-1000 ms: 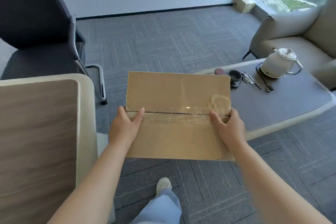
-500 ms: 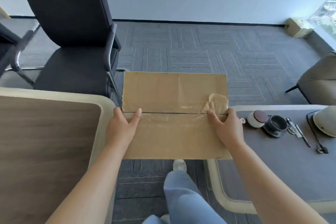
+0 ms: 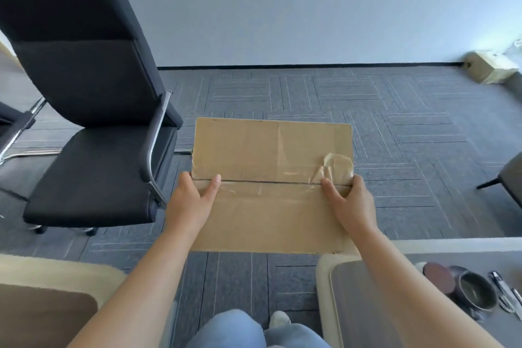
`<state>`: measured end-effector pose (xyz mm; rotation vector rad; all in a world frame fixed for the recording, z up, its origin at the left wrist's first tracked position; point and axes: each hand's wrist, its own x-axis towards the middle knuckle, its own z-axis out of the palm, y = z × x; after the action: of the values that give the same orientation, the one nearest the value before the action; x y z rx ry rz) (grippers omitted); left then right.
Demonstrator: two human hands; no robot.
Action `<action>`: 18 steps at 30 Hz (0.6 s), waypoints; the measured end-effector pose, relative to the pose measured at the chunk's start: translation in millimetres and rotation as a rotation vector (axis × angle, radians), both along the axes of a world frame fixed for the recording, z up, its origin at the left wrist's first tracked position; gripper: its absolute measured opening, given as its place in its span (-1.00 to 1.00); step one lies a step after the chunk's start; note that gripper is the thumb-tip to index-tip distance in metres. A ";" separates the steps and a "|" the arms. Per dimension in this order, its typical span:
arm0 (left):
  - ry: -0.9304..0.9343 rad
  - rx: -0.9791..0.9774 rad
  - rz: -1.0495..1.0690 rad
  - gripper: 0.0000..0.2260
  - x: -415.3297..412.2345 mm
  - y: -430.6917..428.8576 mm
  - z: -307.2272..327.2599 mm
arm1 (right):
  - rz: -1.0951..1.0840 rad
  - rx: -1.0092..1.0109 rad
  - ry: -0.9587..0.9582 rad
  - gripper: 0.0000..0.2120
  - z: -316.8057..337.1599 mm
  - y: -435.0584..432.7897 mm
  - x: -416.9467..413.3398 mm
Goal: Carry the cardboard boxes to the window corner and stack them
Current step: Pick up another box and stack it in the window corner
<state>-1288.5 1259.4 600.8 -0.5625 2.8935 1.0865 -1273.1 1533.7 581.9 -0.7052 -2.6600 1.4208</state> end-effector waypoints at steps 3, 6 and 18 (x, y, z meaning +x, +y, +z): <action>0.002 0.000 0.006 -0.53 -44.8 5.3 -4.2 | 0.004 0.017 -0.009 -0.58 0.3 6.3 -47.0; 0.009 -0.004 -0.001 -0.49 -100.9 6.4 -13.2 | -0.014 0.025 -0.031 -0.58 -6.0 8.9 -95.9; -0.006 -0.055 -0.236 -0.46 -381.0 20.1 -17.1 | -0.241 -0.016 -0.044 -0.60 -15.8 11.2 -310.9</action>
<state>-1669.6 1279.6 583.8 -0.2159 2.8976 0.9744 -1584.0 1544.8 566.1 -1.0292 -2.4923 1.3777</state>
